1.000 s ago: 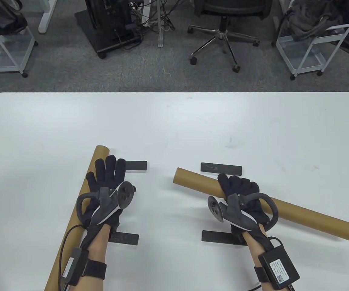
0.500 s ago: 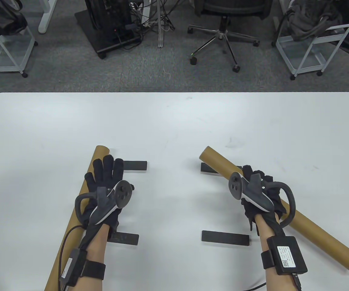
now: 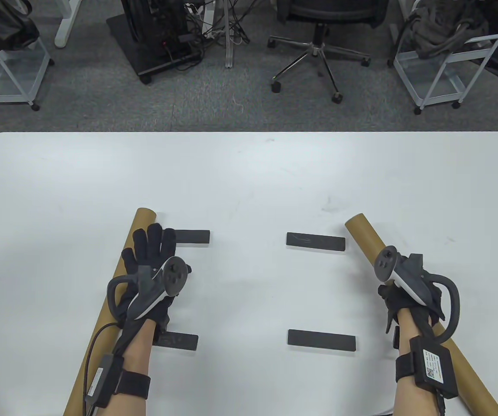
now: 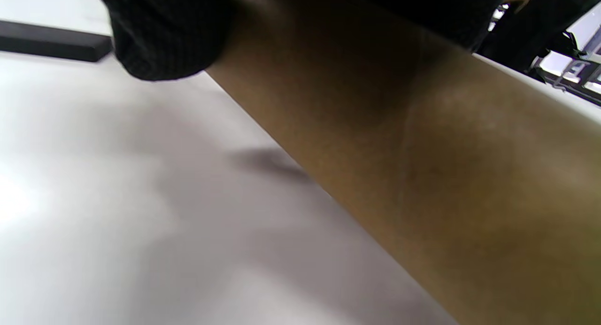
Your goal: Roll up posters and store in mailing tubes
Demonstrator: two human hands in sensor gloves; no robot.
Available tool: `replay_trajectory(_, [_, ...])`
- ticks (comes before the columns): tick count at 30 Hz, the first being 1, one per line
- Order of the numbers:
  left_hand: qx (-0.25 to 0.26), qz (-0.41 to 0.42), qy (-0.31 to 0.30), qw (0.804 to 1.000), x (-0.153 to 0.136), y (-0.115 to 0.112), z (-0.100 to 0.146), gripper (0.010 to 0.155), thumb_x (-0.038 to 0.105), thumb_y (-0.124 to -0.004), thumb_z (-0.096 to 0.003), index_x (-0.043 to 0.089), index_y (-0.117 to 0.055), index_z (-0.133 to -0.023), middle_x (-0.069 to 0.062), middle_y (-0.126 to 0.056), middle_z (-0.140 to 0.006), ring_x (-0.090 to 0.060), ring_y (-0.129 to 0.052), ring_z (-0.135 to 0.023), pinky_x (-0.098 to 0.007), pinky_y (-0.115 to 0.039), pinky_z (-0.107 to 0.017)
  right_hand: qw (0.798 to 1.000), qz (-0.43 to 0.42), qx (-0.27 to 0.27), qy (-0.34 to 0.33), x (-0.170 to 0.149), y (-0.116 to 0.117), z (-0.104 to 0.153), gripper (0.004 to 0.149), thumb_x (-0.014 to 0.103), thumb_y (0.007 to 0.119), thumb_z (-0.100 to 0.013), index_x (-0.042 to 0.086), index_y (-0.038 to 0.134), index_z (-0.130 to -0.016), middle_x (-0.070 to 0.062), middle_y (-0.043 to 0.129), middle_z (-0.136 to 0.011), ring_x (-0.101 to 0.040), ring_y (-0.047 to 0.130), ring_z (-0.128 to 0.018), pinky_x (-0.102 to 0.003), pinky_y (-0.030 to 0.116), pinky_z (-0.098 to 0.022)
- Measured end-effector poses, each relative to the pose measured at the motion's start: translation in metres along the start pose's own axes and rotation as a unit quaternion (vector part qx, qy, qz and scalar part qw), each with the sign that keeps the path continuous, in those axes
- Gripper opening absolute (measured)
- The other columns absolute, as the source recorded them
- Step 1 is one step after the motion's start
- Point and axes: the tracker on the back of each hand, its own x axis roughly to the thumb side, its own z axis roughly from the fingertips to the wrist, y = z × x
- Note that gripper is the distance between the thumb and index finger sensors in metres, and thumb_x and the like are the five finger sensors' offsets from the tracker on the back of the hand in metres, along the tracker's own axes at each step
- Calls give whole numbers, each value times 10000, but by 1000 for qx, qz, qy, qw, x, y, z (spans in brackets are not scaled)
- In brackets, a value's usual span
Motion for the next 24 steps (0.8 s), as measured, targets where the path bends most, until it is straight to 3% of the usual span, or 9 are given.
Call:
replay_trajectory(14, [-20, 18, 0, 1000, 0, -3, -1, 817, 565, -617, -544, 256, -289, -1224, -102, -206, -1313, -454, -310, -1192, -657, -417, -841, 1000, 18, 16, -2, -4, 25, -10, 830, 424, 749, -456, 68, 388, -1114, -196, 650, -1067, -451, 782, -890, -609, 695, -638])
replay_trajectory(24, [-19, 12, -1, 1000, 1, -1, 0, 826, 568, -621, -540, 251, -287, -1225, -109, -213, -1312, -459, -317, -1191, -657, -422, -840, 999, -20, 27, 8, -9, 23, -7, 911, 455, 730, -445, 34, 288, -1121, -235, 542, -1122, -513, 690, -952, -661, 639, -666])
